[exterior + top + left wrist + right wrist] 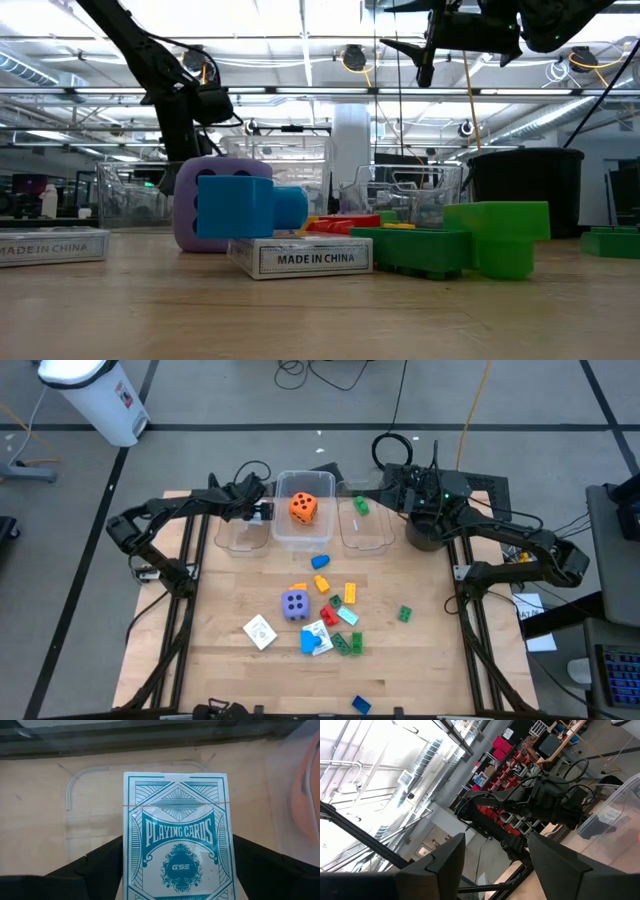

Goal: Pick & Place Toys
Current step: Put the blue deck of cards into the left transparent bin, then put the middle right dark green game piece into the right transparent bin

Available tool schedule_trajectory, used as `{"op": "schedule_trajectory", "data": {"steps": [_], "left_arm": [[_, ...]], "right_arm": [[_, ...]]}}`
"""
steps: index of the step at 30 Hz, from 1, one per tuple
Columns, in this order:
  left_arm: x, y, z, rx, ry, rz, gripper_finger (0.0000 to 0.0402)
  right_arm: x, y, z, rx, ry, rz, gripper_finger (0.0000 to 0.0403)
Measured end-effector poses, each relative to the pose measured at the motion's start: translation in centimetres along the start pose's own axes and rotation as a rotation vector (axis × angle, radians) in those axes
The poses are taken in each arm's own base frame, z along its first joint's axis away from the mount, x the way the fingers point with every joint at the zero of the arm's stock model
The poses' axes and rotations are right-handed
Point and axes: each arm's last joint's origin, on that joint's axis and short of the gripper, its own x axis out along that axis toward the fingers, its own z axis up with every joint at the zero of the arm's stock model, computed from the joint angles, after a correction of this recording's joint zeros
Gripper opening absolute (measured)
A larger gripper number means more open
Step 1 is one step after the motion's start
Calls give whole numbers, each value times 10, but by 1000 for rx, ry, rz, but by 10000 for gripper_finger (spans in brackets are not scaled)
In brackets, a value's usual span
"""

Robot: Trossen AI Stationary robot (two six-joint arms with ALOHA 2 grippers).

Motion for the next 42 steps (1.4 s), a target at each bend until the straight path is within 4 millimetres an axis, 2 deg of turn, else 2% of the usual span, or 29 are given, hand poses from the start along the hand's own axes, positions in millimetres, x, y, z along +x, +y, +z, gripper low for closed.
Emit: {"op": "schedule_trajectory", "data": {"steps": [6, 9, 11, 15, 17, 29, 35, 42], "left_arm": [[0, 0, 0, -5, 5, 4, 299], [0, 0, 0, -6, 4, 3, 298], [0, 0, 0, -6, 3, 2, 312], [0, 0, 0, -8, -1, 7, 374], [0, 1, 0, -10, -3, 11, 390], [-3, -2, -2, -7, 59, -83, 334], [-29, 0, 4, -20, 4, -162, 315], [-93, 11, 12, -48, -184, -312, 292]], "right_arm": [[0, 0, 0, 0, 0, 0, 210], [0, 0, 0, 0, 0, 0, 210], [0, 0, 0, 0, 0, 0, 210], [0, 0, 0, 0, 0, 0, 210], [0, 0, 0, 0, 0, 0, 210], [0, 0, 0, 0, 0, 0, 210], [0, 0, 0, 0, -2, -1, 210], [0, 0, 0, 0, -5, -3, 210]]}}
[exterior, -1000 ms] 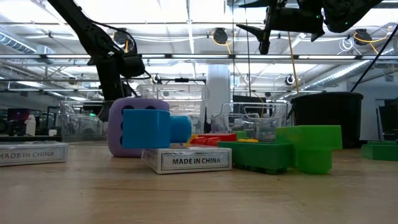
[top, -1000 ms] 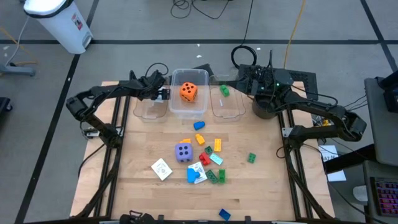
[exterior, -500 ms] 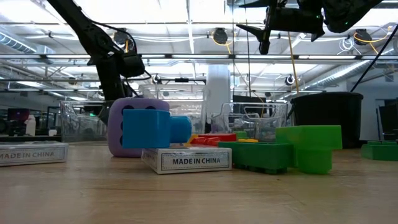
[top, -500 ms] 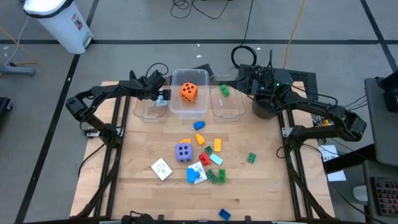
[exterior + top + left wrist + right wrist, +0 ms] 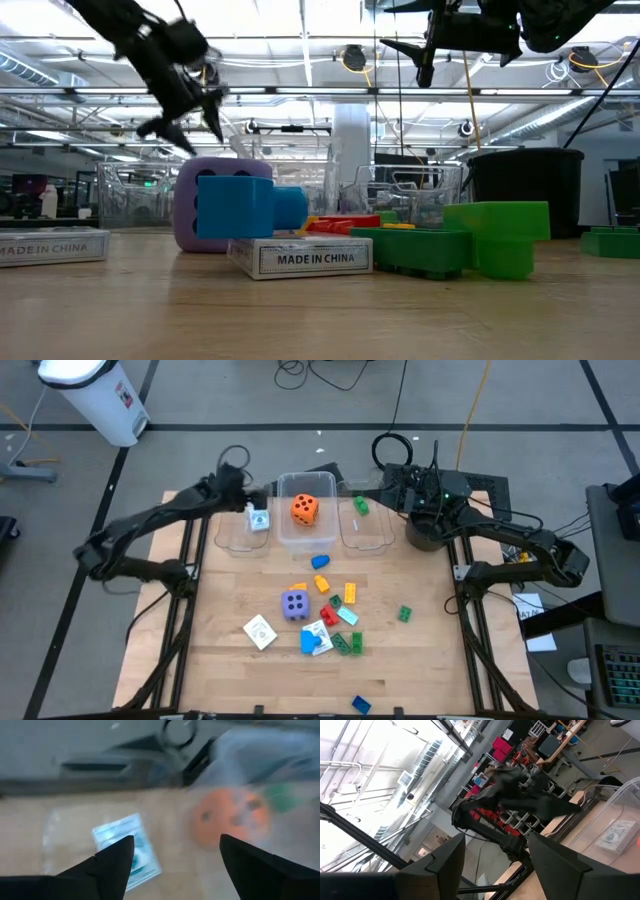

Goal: Pick & Place Toys
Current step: Put the middle right dark green game piece into the right transparent bin

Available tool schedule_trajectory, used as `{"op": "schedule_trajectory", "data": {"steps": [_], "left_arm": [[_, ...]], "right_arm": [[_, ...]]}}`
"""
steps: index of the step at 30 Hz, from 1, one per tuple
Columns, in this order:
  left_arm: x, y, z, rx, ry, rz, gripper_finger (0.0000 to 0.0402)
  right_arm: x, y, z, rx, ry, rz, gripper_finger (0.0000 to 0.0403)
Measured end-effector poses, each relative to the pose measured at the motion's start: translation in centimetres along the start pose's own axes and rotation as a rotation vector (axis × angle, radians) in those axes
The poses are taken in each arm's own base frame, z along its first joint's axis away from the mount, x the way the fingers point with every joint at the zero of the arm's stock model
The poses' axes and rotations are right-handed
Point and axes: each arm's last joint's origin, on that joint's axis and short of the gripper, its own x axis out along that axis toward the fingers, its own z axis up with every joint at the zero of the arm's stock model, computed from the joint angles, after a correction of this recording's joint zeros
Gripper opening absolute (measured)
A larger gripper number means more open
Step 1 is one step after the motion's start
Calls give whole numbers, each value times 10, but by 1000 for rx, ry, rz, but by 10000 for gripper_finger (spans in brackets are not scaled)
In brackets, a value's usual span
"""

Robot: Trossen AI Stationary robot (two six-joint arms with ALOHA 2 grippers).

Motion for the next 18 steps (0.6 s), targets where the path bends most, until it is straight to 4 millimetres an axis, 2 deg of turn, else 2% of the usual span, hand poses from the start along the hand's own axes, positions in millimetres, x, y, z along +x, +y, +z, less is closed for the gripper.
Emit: {"op": "schedule_trajectory", "data": {"steps": [6, 11, 18], "left_arm": [[-61, -7, 6, 32, -92, -313, 286], [-107, -13, -1, 65, -80, -615, 284], [-138, -30, -27, 78, 61, -846, 280]], "right_arm": [[0, 0, 0, -24, -3, -1, 210], [6, 5, -7, -9, -65, -33, 210], [21, 12, -28, 21, -124, -81, 210]]}}
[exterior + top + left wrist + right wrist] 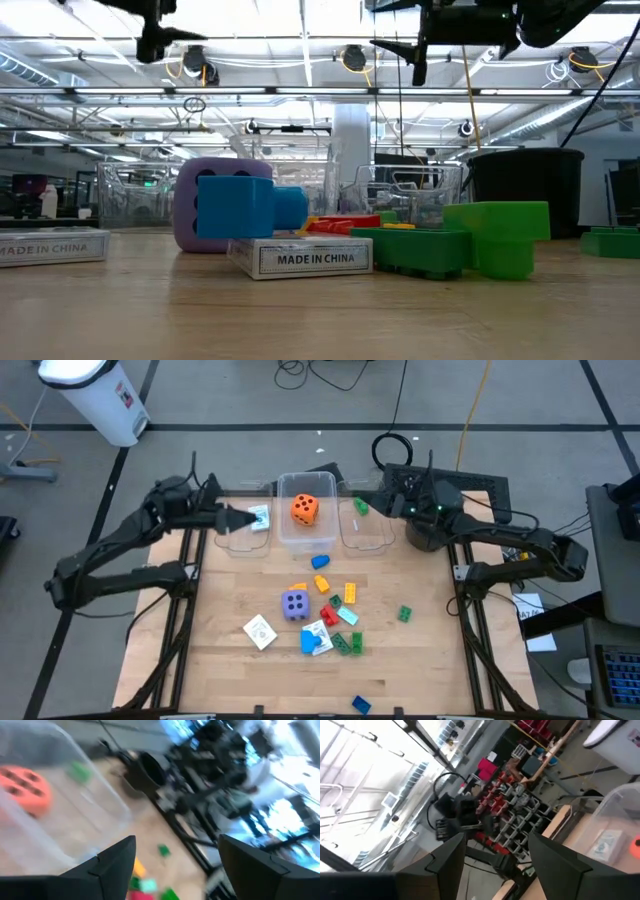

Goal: Pick & Place Toys
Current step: Put the middle right dark green game piece into the right transparent bin

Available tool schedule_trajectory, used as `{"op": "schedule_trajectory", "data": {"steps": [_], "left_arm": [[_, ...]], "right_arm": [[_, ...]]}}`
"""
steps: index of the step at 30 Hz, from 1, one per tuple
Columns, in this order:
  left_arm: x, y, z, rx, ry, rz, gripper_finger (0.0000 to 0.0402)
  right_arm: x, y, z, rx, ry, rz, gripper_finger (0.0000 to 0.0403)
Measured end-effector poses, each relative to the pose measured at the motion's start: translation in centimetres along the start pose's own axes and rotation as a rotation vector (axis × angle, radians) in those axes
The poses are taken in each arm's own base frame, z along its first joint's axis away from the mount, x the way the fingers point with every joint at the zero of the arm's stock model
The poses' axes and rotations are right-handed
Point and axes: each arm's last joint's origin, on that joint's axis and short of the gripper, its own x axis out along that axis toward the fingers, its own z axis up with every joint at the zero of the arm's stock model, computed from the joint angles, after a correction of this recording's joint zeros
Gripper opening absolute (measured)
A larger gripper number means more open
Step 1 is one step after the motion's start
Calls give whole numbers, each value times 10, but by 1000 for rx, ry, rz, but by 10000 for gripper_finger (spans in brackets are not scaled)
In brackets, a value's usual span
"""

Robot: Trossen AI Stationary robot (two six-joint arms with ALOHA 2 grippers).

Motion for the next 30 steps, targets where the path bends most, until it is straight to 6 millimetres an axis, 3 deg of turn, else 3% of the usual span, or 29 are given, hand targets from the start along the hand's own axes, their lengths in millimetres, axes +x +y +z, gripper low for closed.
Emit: {"op": "schedule_trajectory", "data": {"steps": [5, 12, 20, 24, 30], "left_arm": [[12, -18, -21, 25, 145, -97, 280], [43, -34, -51, 73, 290, -114, 280], [79, -65, -86, 228, 319, -276, 280], [92, -77, -104, 224, 336, -336, 280], [101, -93, -126, 182, 297, -364, 280]], "right_arm": [[8, 9, -24, 25, 78, 33, 210], [14, 33, -72, 60, 252, 127, 210], [2, 71, -129, 31, 330, 152, 210], [-4, 94, -148, -27, 399, 72, 210], [-16, 129, -159, -178, 685, -129, 210]]}}
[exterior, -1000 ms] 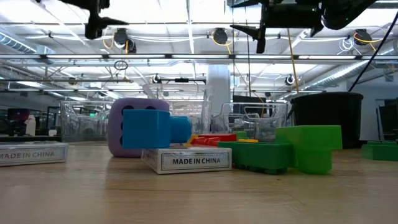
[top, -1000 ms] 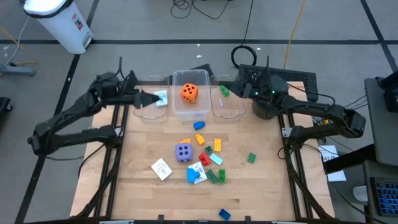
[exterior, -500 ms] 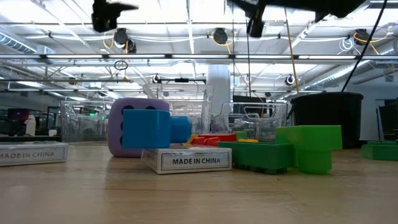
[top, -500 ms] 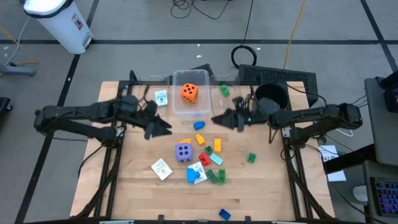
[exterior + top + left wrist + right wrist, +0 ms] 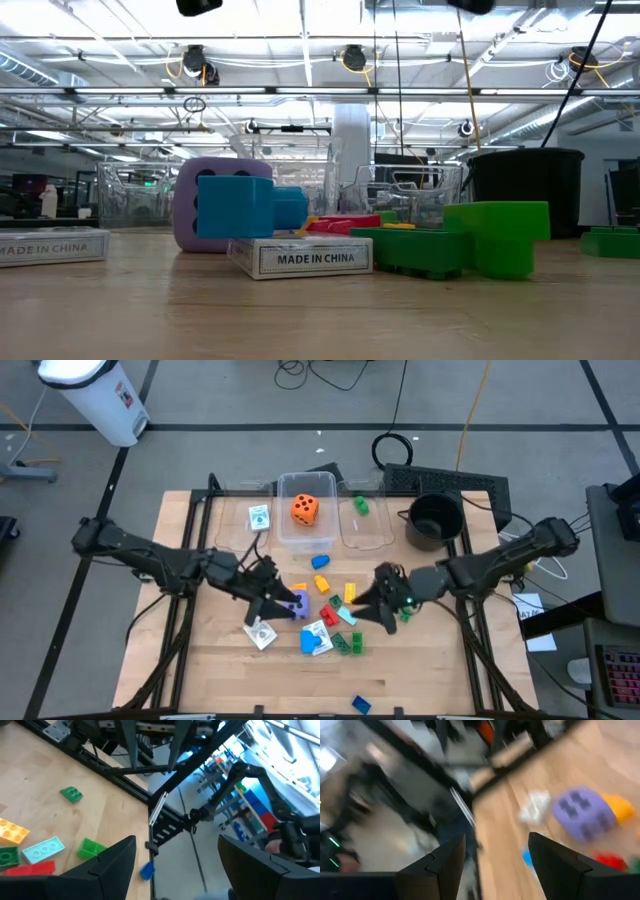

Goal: Pick & Place Toys
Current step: Put the middle right dark green game piece into the right transparent bin

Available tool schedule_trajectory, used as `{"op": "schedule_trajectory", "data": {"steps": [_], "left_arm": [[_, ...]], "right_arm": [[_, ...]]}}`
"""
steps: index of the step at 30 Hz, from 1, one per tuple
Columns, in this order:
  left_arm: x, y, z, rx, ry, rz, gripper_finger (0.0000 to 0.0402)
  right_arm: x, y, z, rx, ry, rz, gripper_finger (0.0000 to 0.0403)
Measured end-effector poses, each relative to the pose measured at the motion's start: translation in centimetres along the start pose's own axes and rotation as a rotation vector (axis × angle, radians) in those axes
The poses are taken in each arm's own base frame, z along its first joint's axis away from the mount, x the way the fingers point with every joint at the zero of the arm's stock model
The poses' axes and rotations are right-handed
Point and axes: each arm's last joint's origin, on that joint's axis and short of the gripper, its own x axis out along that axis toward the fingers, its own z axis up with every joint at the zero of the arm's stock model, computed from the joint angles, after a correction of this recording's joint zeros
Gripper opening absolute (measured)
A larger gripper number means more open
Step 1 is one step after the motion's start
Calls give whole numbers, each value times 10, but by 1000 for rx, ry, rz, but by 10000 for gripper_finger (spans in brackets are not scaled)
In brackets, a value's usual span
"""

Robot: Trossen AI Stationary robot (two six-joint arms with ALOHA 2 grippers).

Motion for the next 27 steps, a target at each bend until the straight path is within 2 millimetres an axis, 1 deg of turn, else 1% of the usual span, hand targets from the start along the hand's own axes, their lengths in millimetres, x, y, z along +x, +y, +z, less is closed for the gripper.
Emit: {"op": "schedule_trajectory", "data": {"steps": [3, 5, 9, 11, 13, 17, 19, 23, 27], "left_arm": [[6, -9, -6, -13, -53, -9, 280], [9, -15, -10, -24, -87, -19, 280], [15, -29, -21, -70, -161, -37, 280], [18, -37, -28, -86, -194, -49, 280], [21, -45, -36, -103, -228, -60, 280], [27, -57, -49, -134, -313, -73, 280], [29, -60, -54, -141, -345, -76, 280], [36, -62, -63, -156, -391, -75, 280], [43, -62, -66, -180, -422, -101, 280]], "right_arm": [[-11, 12, -12, -42, 180, -133, 210], [-17, 18, -24, -66, 264, -227, 210], [-31, 19, -61, -96, 409, -416, 210], [-36, 19, -78, -111, 442, -511, 210], [-41, 17, -93, -169, 455, -606, 210], [-45, 11, -109, -258, 458, -763, 210], [-43, 8, -113, -286, 484, -799, 210], [-35, 0, -125, -304, 514, -796, 210], [-29, -19, -138, -259, 574, -790, 210]]}}
